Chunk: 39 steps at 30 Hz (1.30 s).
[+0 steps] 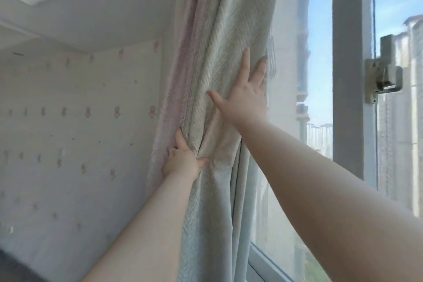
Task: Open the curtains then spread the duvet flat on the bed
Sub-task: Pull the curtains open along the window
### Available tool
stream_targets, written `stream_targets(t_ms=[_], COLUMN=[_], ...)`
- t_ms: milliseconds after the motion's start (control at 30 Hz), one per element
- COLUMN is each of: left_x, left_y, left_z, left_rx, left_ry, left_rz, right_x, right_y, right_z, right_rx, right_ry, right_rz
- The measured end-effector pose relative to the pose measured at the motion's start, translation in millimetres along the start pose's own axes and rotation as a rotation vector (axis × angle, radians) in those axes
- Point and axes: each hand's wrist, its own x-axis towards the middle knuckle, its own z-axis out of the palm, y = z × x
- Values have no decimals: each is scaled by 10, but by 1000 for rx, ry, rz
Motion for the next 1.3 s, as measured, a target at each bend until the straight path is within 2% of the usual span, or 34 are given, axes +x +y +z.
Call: stream_targets(t_ms=[233,400,533,667,767,1033,1300], left_x=[687,1188,1514,1693,1827,2221,2664], left_y=[-472,-721,-974,-1114,-1171,-1319,-1381], left_z=[192,248,271,391,469,729,1037], left_rx=[163,282,206,64,43,0,13], left_ry=[126,52,7,-16,-51,-86,-72], left_rz=[-2,133,212,214,206,129,74], right_x=[714,995,1145,1217,1320,1673,2136], right_y=[-206,-352,-375,-366,-331,-145,123], right_z=[593,1171,1453,1677,1802,2267,2685], right_rx=[-123,-125,-155,-314,-393,-303,-279], right_ry=[-241,-337,-284,-201,-174,-241,-327], right_rz=[101,213,235,220,200,190,104])
